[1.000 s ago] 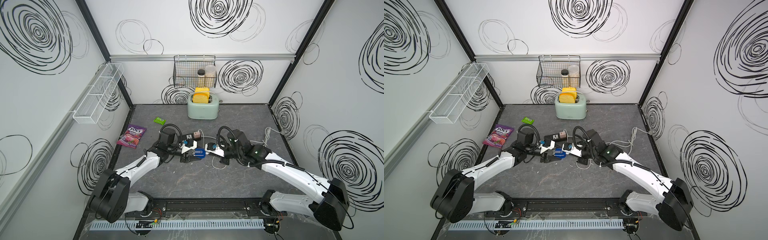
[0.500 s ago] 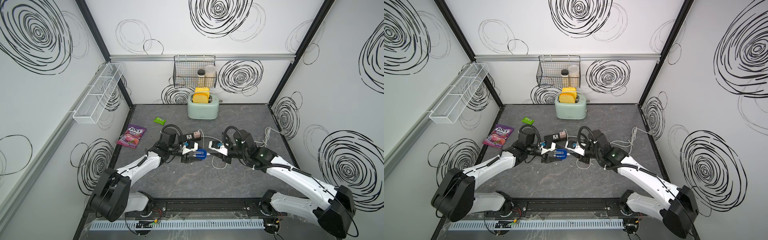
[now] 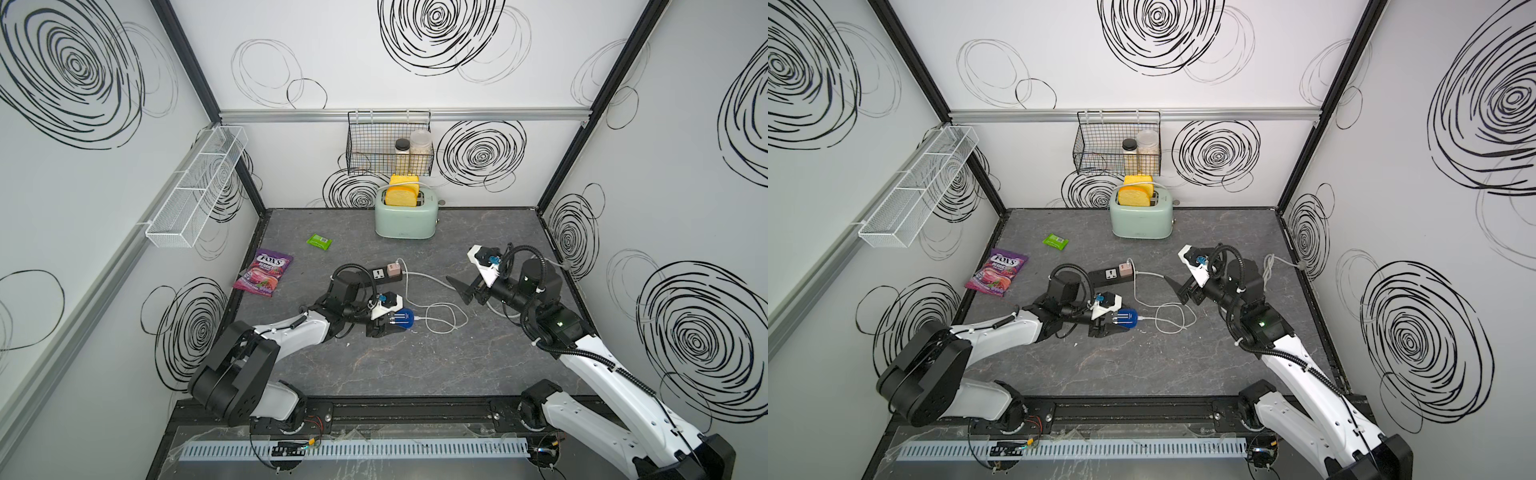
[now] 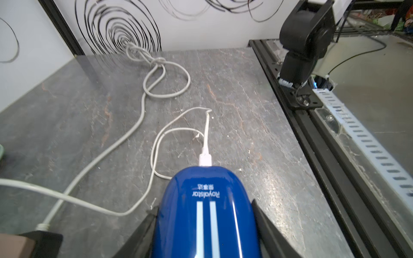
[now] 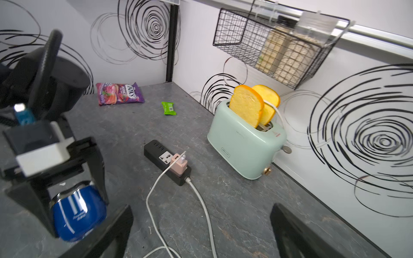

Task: Charge the electric shaver
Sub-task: Place the electric shaver at the center of the board.

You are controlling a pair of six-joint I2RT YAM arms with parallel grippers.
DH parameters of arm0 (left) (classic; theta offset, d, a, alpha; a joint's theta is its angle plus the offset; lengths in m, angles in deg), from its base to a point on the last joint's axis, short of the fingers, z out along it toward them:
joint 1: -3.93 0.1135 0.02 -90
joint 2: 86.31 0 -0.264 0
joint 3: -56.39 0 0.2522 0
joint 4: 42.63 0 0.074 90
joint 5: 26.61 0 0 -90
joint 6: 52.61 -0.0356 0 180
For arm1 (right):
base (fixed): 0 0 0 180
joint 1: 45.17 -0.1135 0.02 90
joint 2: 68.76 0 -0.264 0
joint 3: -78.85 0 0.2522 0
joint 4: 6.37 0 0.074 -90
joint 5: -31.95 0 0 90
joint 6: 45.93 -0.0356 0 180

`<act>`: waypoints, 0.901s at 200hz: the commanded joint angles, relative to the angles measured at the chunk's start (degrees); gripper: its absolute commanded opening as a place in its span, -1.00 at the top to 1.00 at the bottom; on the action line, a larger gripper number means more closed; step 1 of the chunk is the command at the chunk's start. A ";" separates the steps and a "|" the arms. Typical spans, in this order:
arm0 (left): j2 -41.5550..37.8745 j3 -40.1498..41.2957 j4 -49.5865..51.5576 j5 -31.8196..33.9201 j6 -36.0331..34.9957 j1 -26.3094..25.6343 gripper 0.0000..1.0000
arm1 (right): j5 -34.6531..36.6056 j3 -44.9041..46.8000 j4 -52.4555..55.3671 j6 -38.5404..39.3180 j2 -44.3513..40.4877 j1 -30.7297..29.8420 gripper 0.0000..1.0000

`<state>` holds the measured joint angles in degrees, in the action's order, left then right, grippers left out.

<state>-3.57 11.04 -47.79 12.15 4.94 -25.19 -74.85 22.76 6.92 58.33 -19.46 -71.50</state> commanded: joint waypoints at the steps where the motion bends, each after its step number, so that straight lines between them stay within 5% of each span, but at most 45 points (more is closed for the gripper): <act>1: 2.54 1.03 -8.10 7.79 4.12 -3.17 1.00 | 2.03 -0.92 -3.62 -4.70 0.60 1.79 -0.97; 39: 8.85 1.54 -13.25 14.95 12.11 -5.94 1.00 | 0.21 0.18 -5.91 -7.47 -0.16 4.56 -0.97; 96: 13.26 2.83 -11.27 24.38 11.71 -8.24 0.95 | 0.01 1.05 -5.94 -6.62 -1.60 5.76 -0.97; 145: 15.52 1.45 -9.03 25.34 13.73 -9.37 0.05 | 0.27 1.63 -5.74 -6.34 -2.23 6.37 -0.97; 157: 15.31 1.29 -8.78 25.02 13.65 -9.37 -1.00 | 0.34 1.63 -5.72 -6.18 -2.36 6.55 -0.97; 180: 12.79 -0.60 -5.37 24.66 13.74 -9.71 -0.94 | 0.68 1.39 -5.70 -6.09 -2.45 6.93 -0.97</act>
<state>10.72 12.39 -57.01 36.19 17.75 -34.46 -74.32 23.90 2.40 52.41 -21.03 -65.14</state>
